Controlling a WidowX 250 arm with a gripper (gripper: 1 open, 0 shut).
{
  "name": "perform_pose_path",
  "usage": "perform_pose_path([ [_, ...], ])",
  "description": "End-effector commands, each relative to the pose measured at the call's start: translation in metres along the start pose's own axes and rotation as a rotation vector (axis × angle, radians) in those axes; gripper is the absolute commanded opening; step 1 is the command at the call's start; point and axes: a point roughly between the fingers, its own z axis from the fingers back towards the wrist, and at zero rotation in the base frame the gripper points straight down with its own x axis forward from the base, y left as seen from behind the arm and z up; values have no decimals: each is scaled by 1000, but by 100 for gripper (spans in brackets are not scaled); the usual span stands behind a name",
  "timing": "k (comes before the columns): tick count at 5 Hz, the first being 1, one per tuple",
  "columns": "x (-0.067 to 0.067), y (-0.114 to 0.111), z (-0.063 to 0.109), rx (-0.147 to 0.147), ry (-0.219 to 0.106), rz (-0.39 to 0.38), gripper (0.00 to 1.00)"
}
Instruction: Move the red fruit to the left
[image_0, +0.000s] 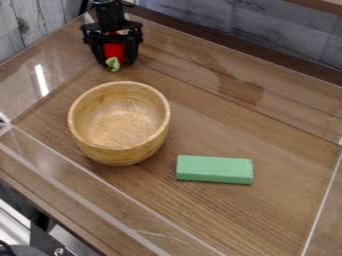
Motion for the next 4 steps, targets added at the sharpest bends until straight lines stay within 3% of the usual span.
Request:
perform_pose_path([
  [1,7,-9,28,4,-72,-23,100],
  [2,1,-22,35,-5,-68,-30,100],
  [4,-12,-32,73,-29,-96,58,100],
])
